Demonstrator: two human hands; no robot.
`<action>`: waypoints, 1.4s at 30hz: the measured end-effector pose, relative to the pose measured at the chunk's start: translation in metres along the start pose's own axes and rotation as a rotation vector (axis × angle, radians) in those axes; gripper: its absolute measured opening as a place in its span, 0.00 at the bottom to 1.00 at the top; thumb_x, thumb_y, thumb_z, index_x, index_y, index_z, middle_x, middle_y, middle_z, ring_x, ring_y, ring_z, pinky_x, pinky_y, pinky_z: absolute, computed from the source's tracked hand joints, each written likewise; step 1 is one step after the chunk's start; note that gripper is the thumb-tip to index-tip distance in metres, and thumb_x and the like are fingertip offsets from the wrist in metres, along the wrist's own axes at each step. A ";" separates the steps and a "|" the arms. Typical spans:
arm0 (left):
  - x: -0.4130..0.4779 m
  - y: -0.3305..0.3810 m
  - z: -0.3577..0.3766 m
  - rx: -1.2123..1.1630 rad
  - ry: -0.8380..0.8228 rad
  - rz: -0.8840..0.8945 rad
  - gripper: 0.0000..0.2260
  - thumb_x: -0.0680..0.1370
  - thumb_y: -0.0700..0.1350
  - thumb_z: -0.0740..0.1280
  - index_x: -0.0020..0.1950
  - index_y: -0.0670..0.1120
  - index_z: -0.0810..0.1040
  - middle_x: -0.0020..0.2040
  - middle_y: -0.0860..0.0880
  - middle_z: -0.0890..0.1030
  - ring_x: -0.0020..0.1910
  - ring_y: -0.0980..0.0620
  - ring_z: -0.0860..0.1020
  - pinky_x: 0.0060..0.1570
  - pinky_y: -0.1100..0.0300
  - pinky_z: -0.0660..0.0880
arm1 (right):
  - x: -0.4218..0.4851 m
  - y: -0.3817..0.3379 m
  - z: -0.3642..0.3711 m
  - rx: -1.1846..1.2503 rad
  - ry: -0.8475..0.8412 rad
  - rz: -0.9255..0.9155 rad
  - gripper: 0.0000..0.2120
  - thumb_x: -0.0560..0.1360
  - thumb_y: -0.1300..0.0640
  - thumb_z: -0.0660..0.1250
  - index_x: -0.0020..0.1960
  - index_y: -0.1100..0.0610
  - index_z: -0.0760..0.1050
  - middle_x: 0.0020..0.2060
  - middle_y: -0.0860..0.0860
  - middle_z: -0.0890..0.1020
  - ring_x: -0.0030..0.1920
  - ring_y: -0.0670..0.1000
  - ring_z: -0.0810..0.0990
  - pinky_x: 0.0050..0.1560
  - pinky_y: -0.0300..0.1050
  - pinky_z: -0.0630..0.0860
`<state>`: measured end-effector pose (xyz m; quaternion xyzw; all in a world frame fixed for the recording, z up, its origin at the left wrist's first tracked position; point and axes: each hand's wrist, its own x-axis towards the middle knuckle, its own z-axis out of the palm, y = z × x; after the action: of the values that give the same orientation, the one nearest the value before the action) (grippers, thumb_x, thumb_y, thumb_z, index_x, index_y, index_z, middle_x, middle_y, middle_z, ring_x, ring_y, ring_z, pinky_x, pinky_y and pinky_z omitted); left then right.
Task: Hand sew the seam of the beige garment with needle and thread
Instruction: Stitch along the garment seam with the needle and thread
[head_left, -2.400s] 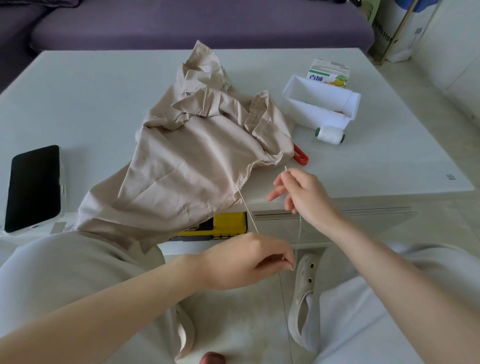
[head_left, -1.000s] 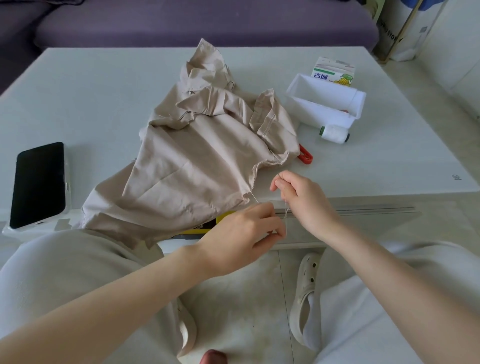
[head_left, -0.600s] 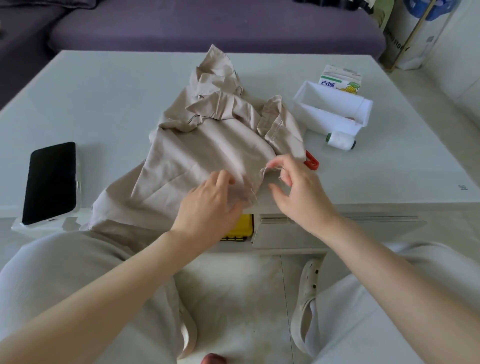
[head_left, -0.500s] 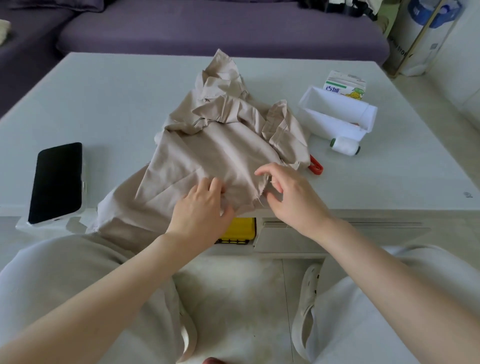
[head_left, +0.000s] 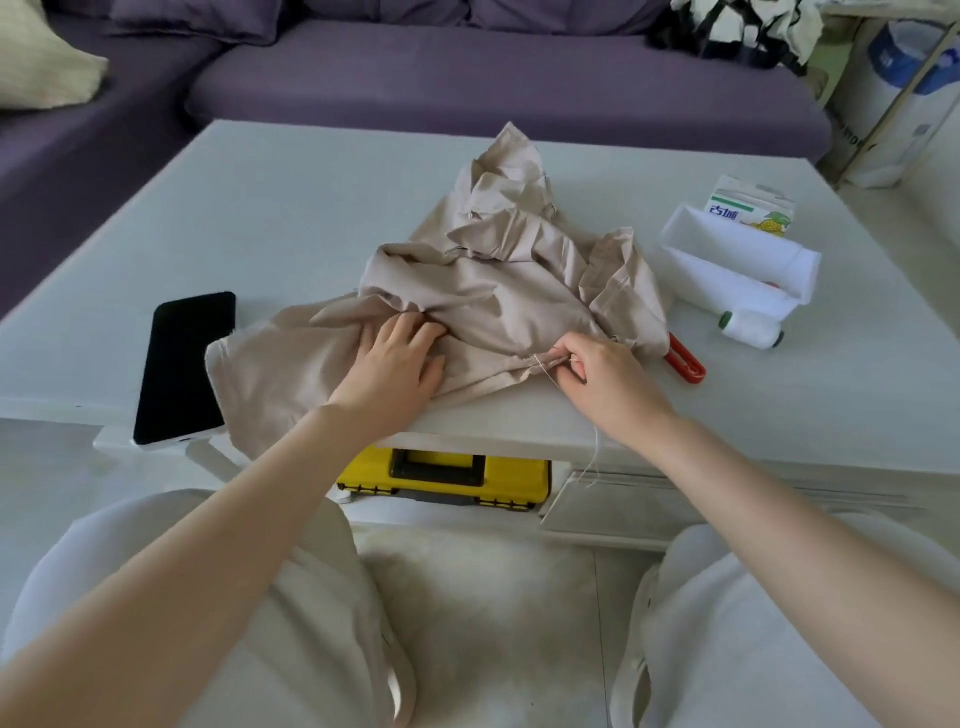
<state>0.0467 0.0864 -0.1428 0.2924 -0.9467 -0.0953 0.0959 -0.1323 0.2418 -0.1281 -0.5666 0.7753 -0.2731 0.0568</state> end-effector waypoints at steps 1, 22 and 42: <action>0.005 -0.004 0.000 -0.010 -0.017 0.015 0.25 0.77 0.55 0.48 0.64 0.42 0.72 0.63 0.42 0.72 0.65 0.42 0.68 0.67 0.40 0.60 | 0.003 0.002 0.000 -0.010 -0.002 0.012 0.03 0.77 0.63 0.65 0.46 0.62 0.77 0.28 0.39 0.64 0.31 0.37 0.66 0.32 0.29 0.62; -0.014 0.038 0.001 -0.172 0.139 0.061 0.04 0.76 0.44 0.67 0.48 0.45 0.76 0.47 0.50 0.75 0.50 0.48 0.72 0.51 0.56 0.65 | -0.006 -0.006 0.003 0.055 -0.024 -0.067 0.04 0.76 0.57 0.67 0.46 0.57 0.74 0.23 0.44 0.64 0.29 0.43 0.70 0.34 0.42 0.68; -0.026 0.052 0.014 -0.050 0.265 0.229 0.14 0.72 0.54 0.61 0.43 0.45 0.78 0.40 0.50 0.75 0.38 0.49 0.74 0.35 0.58 0.73 | -0.001 -0.007 -0.001 0.054 0.032 -0.031 0.01 0.75 0.62 0.67 0.46 0.59 0.77 0.24 0.41 0.62 0.27 0.40 0.67 0.36 0.48 0.73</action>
<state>0.0369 0.1455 -0.1477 0.1901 -0.9502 -0.0679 0.2376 -0.1262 0.2420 -0.1236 -0.5723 0.7597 -0.3038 0.0557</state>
